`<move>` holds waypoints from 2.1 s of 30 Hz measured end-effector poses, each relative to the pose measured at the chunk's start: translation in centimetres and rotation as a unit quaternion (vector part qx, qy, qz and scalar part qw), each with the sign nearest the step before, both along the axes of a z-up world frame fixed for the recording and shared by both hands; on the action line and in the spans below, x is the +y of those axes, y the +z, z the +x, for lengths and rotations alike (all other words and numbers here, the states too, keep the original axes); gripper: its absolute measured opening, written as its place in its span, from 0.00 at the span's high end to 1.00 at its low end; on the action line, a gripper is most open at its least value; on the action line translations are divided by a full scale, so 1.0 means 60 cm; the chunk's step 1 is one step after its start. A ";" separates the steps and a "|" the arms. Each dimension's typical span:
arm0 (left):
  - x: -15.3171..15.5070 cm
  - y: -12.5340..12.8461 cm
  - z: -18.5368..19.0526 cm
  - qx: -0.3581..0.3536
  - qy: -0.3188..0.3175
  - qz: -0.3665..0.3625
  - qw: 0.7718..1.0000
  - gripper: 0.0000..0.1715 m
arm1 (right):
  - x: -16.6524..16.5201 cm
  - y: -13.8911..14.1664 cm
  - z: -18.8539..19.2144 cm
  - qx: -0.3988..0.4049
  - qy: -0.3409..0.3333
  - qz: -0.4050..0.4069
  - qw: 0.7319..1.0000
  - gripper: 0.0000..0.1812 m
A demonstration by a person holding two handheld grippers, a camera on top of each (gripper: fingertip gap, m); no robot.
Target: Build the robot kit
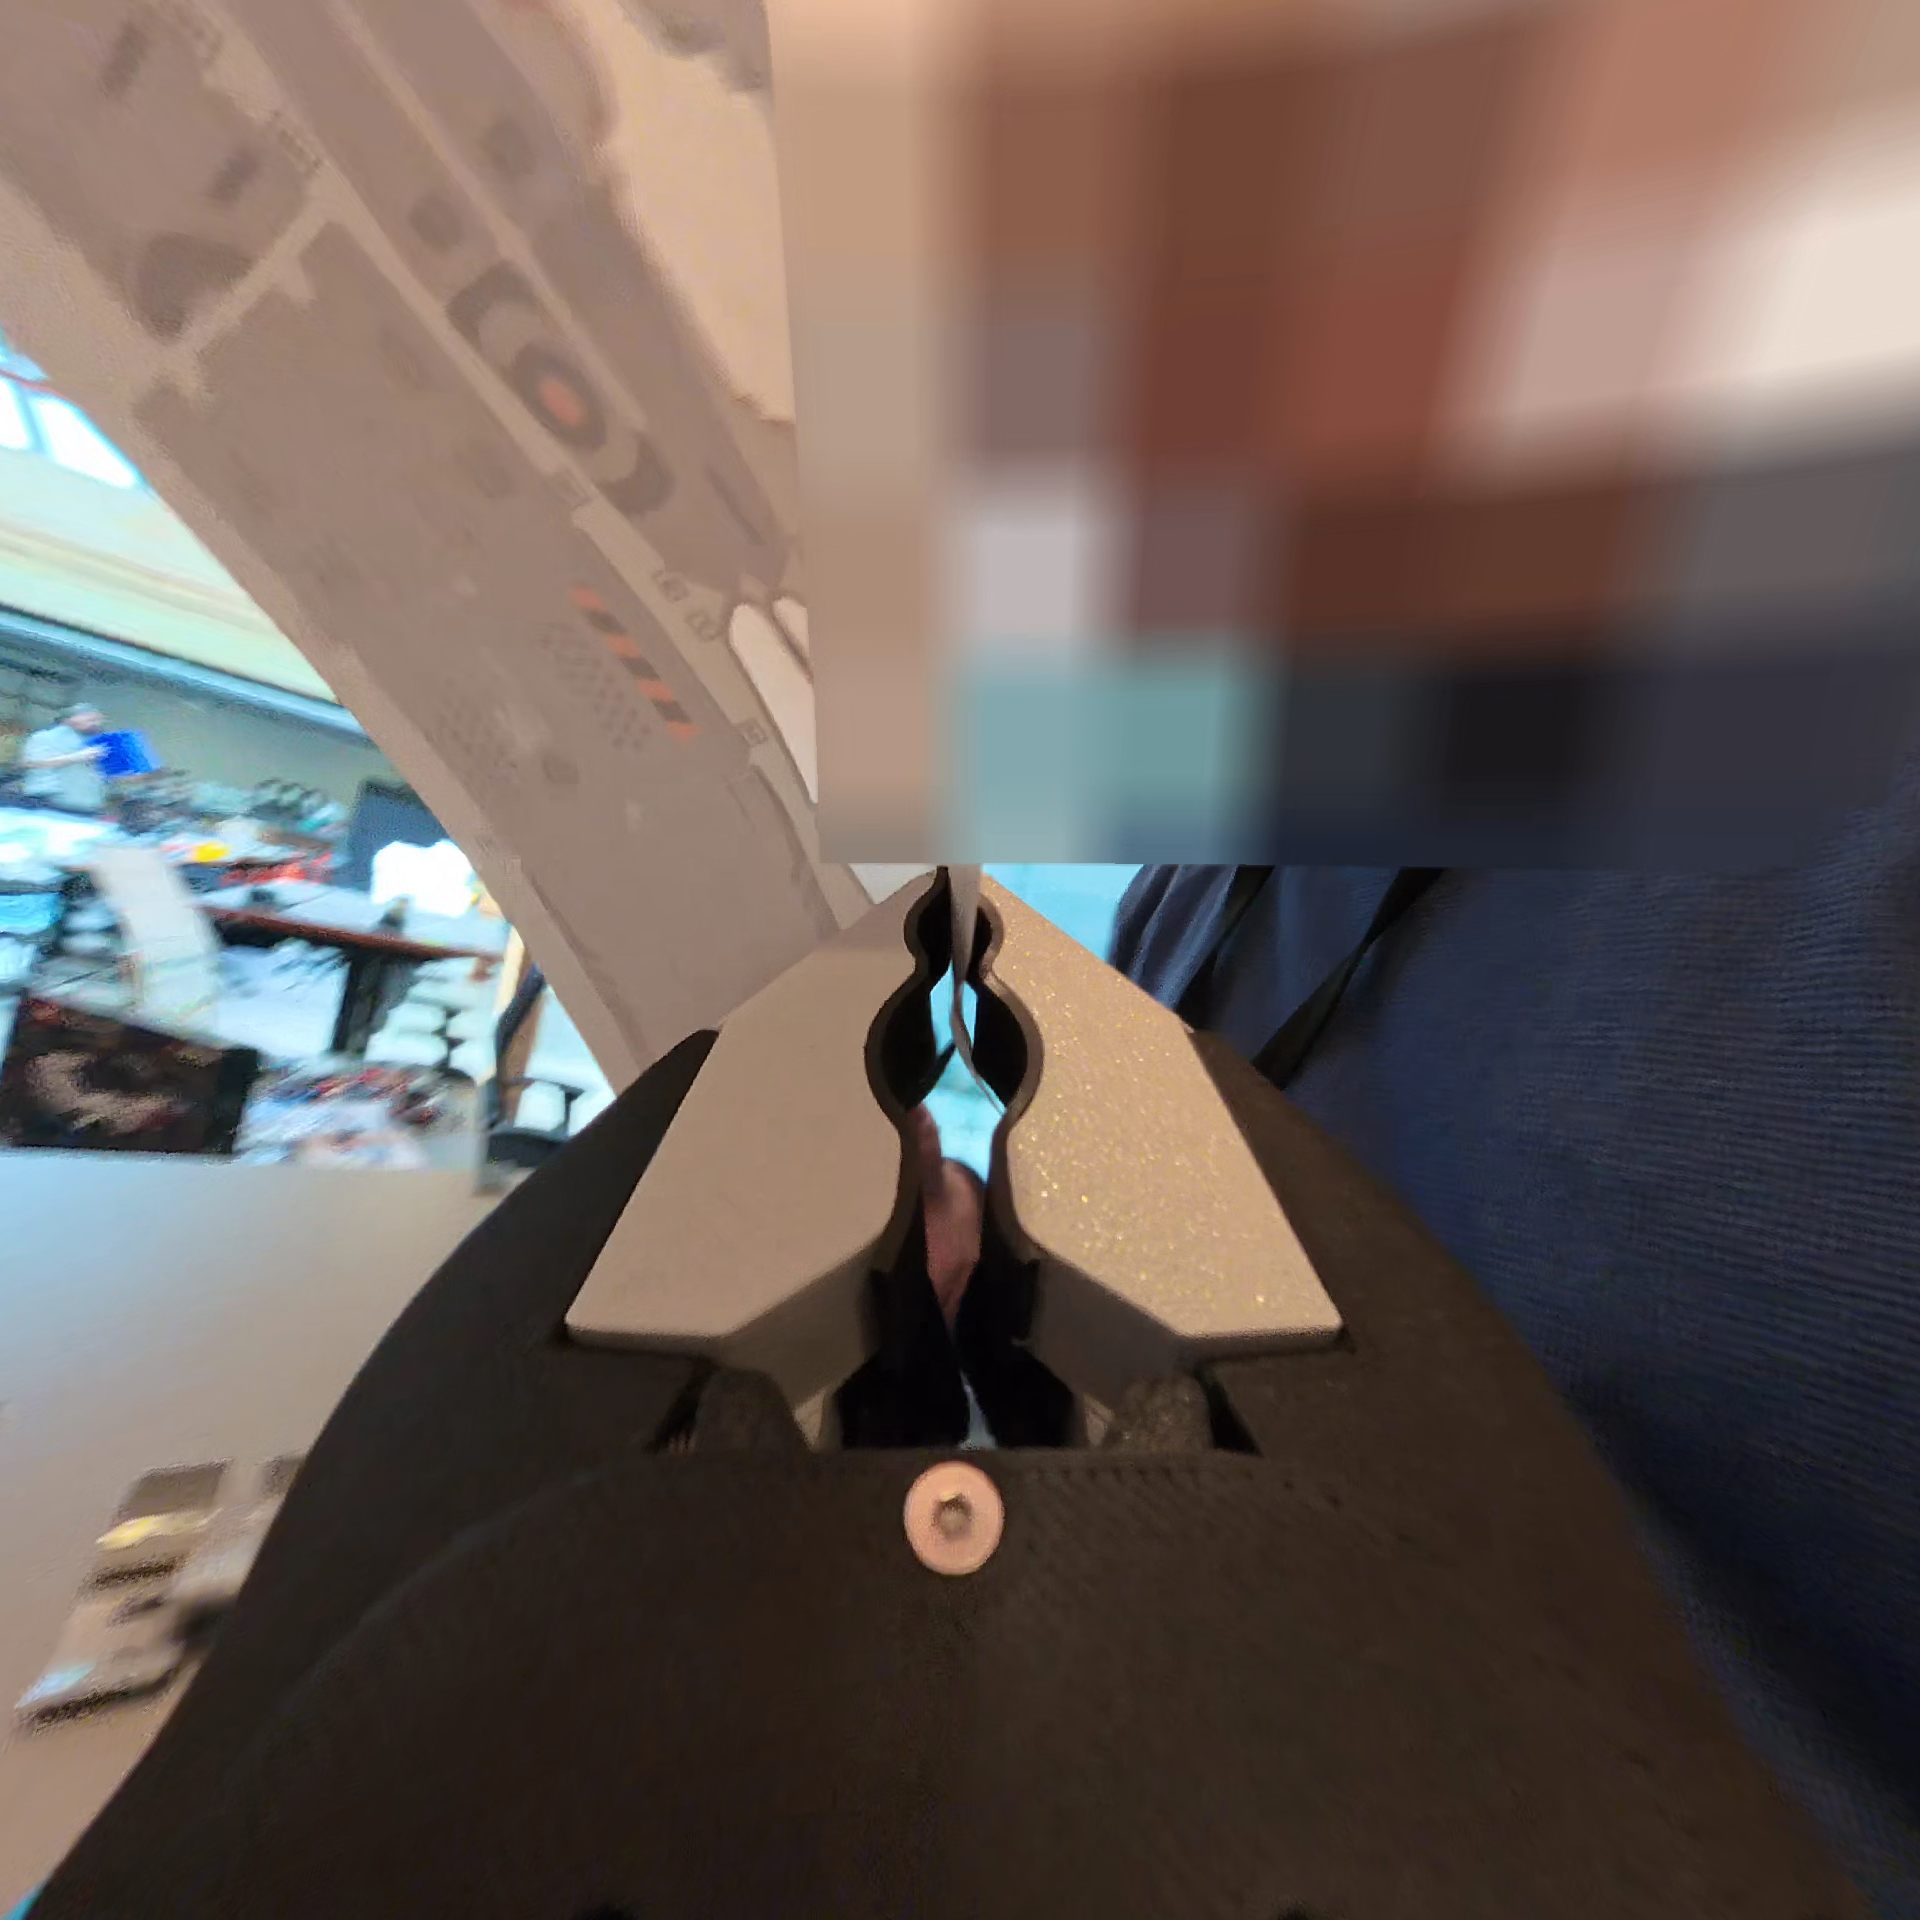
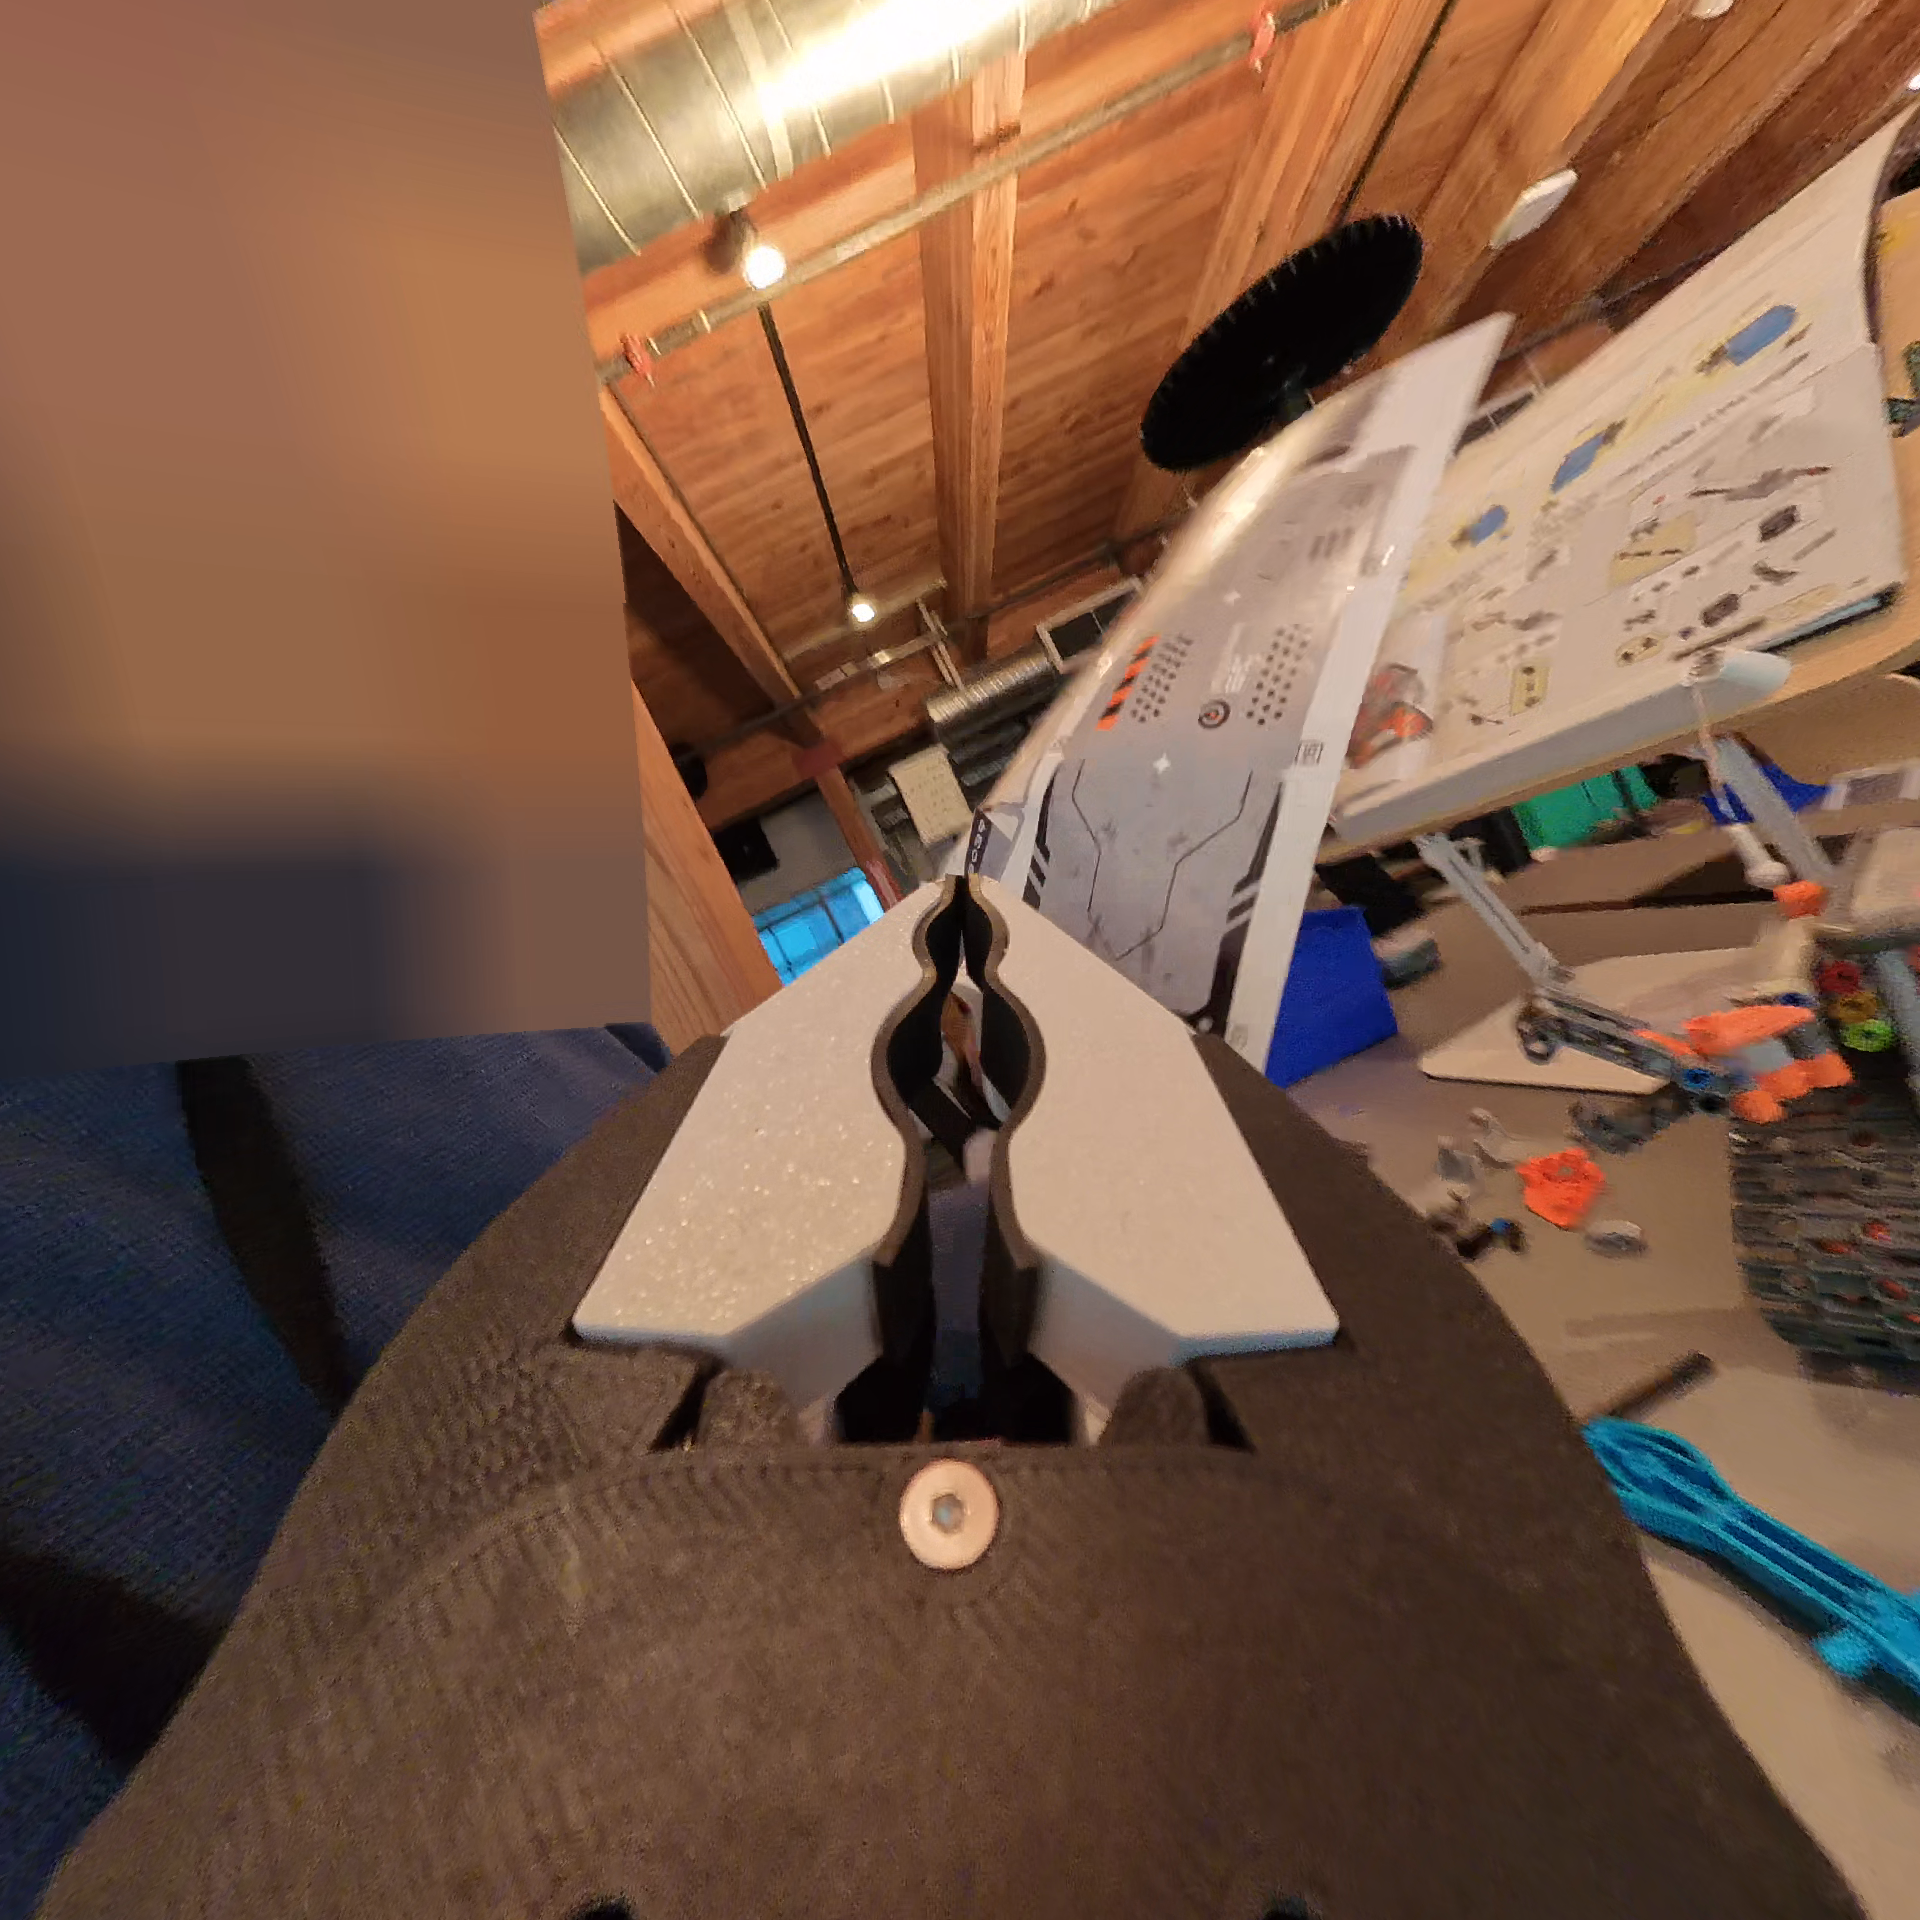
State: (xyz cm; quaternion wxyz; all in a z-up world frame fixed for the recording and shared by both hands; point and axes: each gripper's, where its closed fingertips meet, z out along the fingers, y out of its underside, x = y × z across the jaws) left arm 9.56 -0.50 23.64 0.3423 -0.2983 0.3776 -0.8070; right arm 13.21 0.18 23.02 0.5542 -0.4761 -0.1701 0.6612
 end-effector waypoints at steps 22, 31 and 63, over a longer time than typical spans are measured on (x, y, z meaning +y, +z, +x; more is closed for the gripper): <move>0.045 -0.139 -0.130 0.341 0.134 -0.030 0.930 1.00 | 0.049 -0.035 0.013 -0.198 -0.128 0.072 0.969 1.00; 0.153 -0.211 -0.265 0.446 0.302 -0.113 0.835 0.70 | 0.098 -0.063 -0.021 -0.316 -0.187 0.124 0.922 1.00; 0.096 -0.055 -0.089 0.327 0.004 -0.107 0.939 0.89 | 0.074 -0.054 -0.157 -0.549 -0.341 0.588 0.487 1.00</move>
